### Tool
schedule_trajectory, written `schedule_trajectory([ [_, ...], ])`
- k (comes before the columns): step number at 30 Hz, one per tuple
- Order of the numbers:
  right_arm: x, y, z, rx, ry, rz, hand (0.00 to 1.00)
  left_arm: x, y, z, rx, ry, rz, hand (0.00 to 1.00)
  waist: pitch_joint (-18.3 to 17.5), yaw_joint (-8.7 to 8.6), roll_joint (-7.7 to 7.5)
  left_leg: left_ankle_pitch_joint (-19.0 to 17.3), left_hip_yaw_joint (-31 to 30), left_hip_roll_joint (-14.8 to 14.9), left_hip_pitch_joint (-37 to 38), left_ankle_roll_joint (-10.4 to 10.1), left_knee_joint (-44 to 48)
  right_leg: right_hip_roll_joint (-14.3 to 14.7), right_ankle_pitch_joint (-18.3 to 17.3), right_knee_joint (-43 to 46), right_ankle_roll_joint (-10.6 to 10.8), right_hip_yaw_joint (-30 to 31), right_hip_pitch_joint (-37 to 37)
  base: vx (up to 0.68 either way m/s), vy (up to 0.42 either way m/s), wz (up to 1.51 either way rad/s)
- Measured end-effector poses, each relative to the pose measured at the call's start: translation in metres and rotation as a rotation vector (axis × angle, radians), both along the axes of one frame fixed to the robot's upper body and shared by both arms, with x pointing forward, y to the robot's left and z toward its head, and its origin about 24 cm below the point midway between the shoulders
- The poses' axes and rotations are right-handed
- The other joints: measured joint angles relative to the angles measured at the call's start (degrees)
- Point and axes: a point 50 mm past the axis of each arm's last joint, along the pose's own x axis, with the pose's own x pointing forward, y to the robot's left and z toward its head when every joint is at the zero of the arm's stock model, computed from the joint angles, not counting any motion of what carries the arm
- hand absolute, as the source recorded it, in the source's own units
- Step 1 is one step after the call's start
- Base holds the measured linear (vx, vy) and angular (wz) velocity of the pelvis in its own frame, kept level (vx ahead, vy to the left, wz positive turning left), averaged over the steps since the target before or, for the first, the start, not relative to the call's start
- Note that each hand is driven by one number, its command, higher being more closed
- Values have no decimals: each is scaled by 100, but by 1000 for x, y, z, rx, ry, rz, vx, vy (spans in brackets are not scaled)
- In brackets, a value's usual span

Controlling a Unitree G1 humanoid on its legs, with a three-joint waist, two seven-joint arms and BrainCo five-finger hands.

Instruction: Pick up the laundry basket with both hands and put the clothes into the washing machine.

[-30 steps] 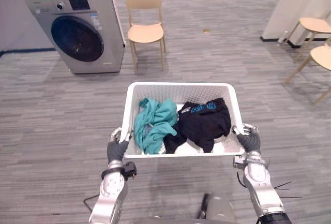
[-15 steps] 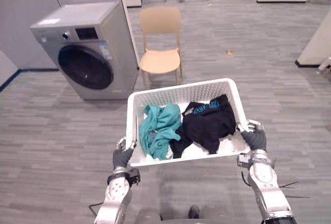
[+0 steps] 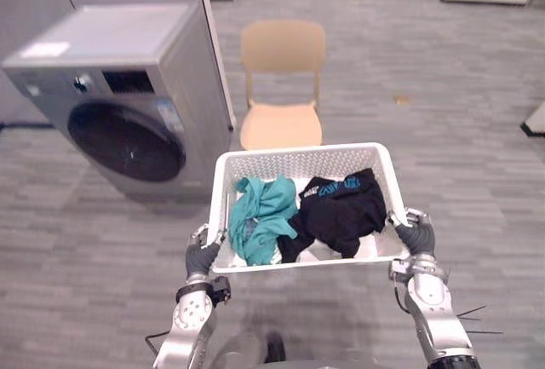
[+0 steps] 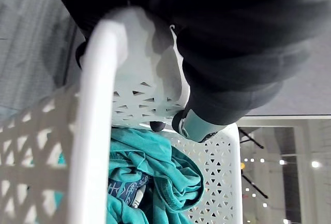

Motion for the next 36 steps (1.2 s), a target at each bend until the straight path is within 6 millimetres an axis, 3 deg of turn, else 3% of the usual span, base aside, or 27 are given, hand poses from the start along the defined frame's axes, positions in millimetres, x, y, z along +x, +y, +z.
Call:
schedule_trajectory([
  [2, 1, 0, 1, 0, -9, -2, 100, 5, 0, 7, 5, -40, -7, 100, -18, -41, 52, -7, -130, -1, 430, -13, -394, 161, -237, -517, 11, -386, -642, 663, 150, 22],
  [4, 1, -1, 2, 2, -12, -4, 100, 8, 1, 11, 14, -57, -14, 100, 32, -92, 84, -130, -283, 44, 875, -224, -614, 631, -235, -1926, -61, -609, -1108, 603, 59, 28],
  [5, 1, 0, 1, 6, -10, -2, 100, 9, 2, 12, 20, -58, -16, 100, 72, -180, 84, -212, -358, 62, 1113, -358, -654, 901, 28, -3132, -69, -606, -1156, 654, 6, 45],
  [6, 0, 0, 1, 9, -8, -3, 100, 9, 3, 12, 23, -58, -17, 100, 95, -259, 21, -282, -427, 4, 1390, -471, -779, 1167, 576, -4479, -73, -481, -1175, 668, -8, 52],
  [7, 0, 0, 1, 10, -8, -3, 100, 9, 3, 12, 25, -59, -17, 100, 80, -329, -46, -356, -520, -56, 1542, -573, -833, 1253, 902, -5090, -55, -398, -1195, 712, -44, 64],
  [8, 0, 0, 0, 8, -6, -4, 100, 9, 3, 12, 31, -61, -24, 100, 50, -396, -189, -481, -713, -162, 1772, -748, -855, 1292, 1309, -5557, -297, -295, -1297, 742, -69, 85],
  [9, -2, -6, 0, -10, 1, -12, 100, 9, -2, 11, 27, -53, -34, 100, 26, -533, -65, -659, -990, -44, 1981, -740, -750, 1396, 2219, -5171, -960, -61, -1360, 759, -80, 70],
  [10, -2, -9, 1, -21, 4, -14, 100, 9, -6, 10, 16, -51, -32, 100, 8, -531, 120, -707, -1037, 98, 1984, -686, -648, 1457, 2057, -4878, -923, -61, -1447, 882, -134, 38],
  [11, -2, -11, 1, -23, 7, -21, 100, 12, -8, 11, 9, -57, -32, 100, -13, -443, 302, -701, -1128, 299, 1800, -687, -104, 1541, 1670, -4452, -923, -159, -1499, 856, -187, 25],
  [12, -2, -13, 2, -23, 6, -28, 100, 17, -10, 10, 20, -58, -40, 100, 14, -476, 394, -498, -1163, 482, 1254, -886, 1305, 1557, 1265, -4237, -880, -337, -1308, 705, -167, 29],
  [13, -2, -13, 2, -25, 6, -27, 100, 18, -11, 9, 19, -52, -40, 100, 35, -460, 414, -209, -1132, 545, 1056, -1034, 1878, 1585, 1158, -4259, -865, -366, -1138, 553, -144, 29],
  [14, -2, -13, 3, -25, 1, -26, 100, 16, -11, 4, 16, -32, -37, 100, 73, -356, 415, 450, -1114, 707, 658, -1351, 2907, 1651, 1006, -4433, -818, -316, -741, 511, -104, 0],
  [15, -4, -12, 6, -24, -12, -25, 100, 11, -10, 0, 16, -15, -34, 100, 89, -316, 418, 266, -916, 996, 229, -1257, 3950, 1712, 872, -4683, -800, -298, -270, 750, -135, -1],
  [16, -8, -10, 14, -26, -47, -18, 100, 7, -10, -3, 14, 2, -29, 100, 94, -272, 394, -123, -725, 1268, -244, -938, 4549, 1725, 790, -4957, -789, -268, 216, 477, -73, -4],
  [17, -7, -9, 18, -26, -65, -14, 100, 6, -9, -4, 15, 7, -27, 100, 102, -227, 354, -285, -667, 1308, -445, -859, 4602, 1702, 777, -5097, -767, -201, 385, 567, -24, -16],
  [19, -5, -10, 26, -29, -113, -13, 100, 5, -10, -5, 12, 9, -31, 100, 126, -132, 279, -756, -652, 1352, -1177, -760, 4117, 1513, 786, -5411, -708, -127, 782, 544, 52, -19],
  [21, -10, -18, 24, -33, -104, -46, 100, 7, -17, -4, 8, 5, -59, 100, 158, -63, 233, -763, -649, 1348, -1633, -765, 2682, 1235, 689, -5455, -388, -112, 1031, 376, 155, -3],
  [22, -17, -25, 18, -42, -74, -71, 100, 7, -22, -4, -5, 3, -82, 100, 112, -59, 347, 145, -638, 1384, -1659, -860, 1404, 1275, 518, -5429, -92, -52, 1175, 407, 262, 4],
  [23, -22, -30, 16, -57, -57, -81, 100, 7, -26, -4, -18, 1, -91, 100, 72, -49, 553, 1126, -756, 1496, -1696, -909, 814, 1391, 407, -5405, 57, 3, 1217, 327, 265, 0],
  [24, -27, -32, 4, -40, -10, -107, 100, 6, -28, -5, -16, 9, -101, 100, 77, -79, 535, 787, -754, 1435, -1586, -757, 877, 1329, 242, -5348, 77, 160, 1317, 239, 242, 0],
  [25, -30, -31, -3, -18, 14, -122, 100, 6, -27, -6, -14, 11, -100, 100, 48, -79, 421, 788, -734, 1365, -1543, -755, 769, 1254, 227, -5362, 76, 302, 1316, 246, 242, 3],
  [26, -36, -27, -13, 15, 51, -143, 100, 7, -26, -5, -4, 6, -103, 100, 87, -85, 157, 810, -640, 1126, -1394, -719, 421, 1051, 158, -5426, 190, 500, 1300, 229, 220, 4],
  [27, -39, -25, -18, 20, 73, -144, 100, 6, -22, -6, 12, 15, -109, 100, 140, -90, 28, 837, -559, 996, -1279, -680, 156, 960, 158, -5497, 206, 605, 1288, 200, 183, -3],
  [32, -42, -23, -40, 27, 173, -135, 100, 6, -19, -17, 35, 68, -121, 100, 193, -89, -59, 858, -191, 936, -1337, -646, -83, 948, 276, -5732, 266, 1143, 1001, 83, 61, -34],
  [34, -27, -25, -42, 22, 179, -132, 100, 22, -21, -13, 53, 47, -136, 100, 362, -92, 1, 878, -156, 1067, -1817, -618, 179, 1083, 371, -5565, 235, 1241, 529, -28, 5, -34],
  [36, 1, -25, -33, 25, 134, -125, 100, 52, -21, 3, 98, -21, -161, 100, 794, -179, 16, 894, -125, 1267, -2467, -599, 509, 1235, 393, -5186, 245, 1274, -143, -119, -3, -23],
])
